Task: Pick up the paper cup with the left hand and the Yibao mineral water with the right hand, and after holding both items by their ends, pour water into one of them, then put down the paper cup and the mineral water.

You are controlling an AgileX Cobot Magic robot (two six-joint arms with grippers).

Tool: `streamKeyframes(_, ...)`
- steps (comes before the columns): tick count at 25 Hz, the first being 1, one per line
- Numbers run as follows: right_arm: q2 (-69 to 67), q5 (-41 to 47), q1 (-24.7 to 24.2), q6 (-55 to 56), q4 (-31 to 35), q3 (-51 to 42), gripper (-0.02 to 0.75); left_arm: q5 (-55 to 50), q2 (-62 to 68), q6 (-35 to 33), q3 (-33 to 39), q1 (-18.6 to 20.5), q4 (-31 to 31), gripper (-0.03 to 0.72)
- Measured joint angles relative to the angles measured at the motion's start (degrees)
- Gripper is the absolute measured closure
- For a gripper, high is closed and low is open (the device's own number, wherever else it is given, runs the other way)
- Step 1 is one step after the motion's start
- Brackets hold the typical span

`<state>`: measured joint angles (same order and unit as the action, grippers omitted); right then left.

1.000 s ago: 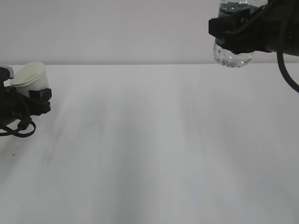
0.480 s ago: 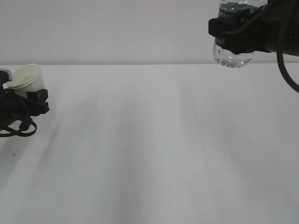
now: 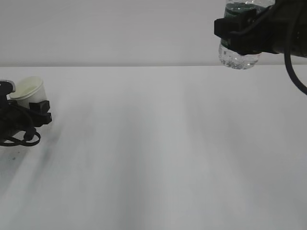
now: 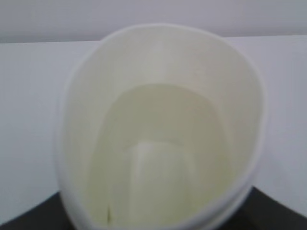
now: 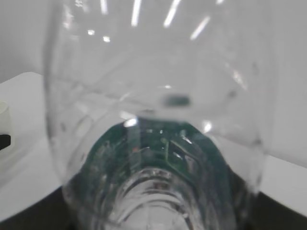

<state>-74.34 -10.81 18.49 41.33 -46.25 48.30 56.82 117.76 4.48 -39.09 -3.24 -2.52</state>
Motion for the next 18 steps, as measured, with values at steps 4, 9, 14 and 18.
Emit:
streamKeyframes(4, 0.0, 0.0, 0.0, 0.22, -0.1, 0.0, 0.33, 1.19, 0.68, -0.12, 0.0, 0.0, 0.68, 0.288)
streamKeyframes(9, 0.0, 0.0, 0.0, 0.22, -0.1, 0.0, 0.33, 1.69, 1.79, -0.12, 0.0, 0.0, 1.72, 0.288)
streamKeyframes(14, 0.0, 0.0, 0.0, 0.25, -0.21, 0.0, 0.33, 2.51, 2.83, -0.12, 0.0, 0.0, 2.52, 0.288)
streamKeyframes(18, 0.0, 0.0, 0.0, 0.35, -0.21, 0.0, 0.33, 3.51, 3.81, -0.12, 0.0, 0.0, 2.52, 0.288)
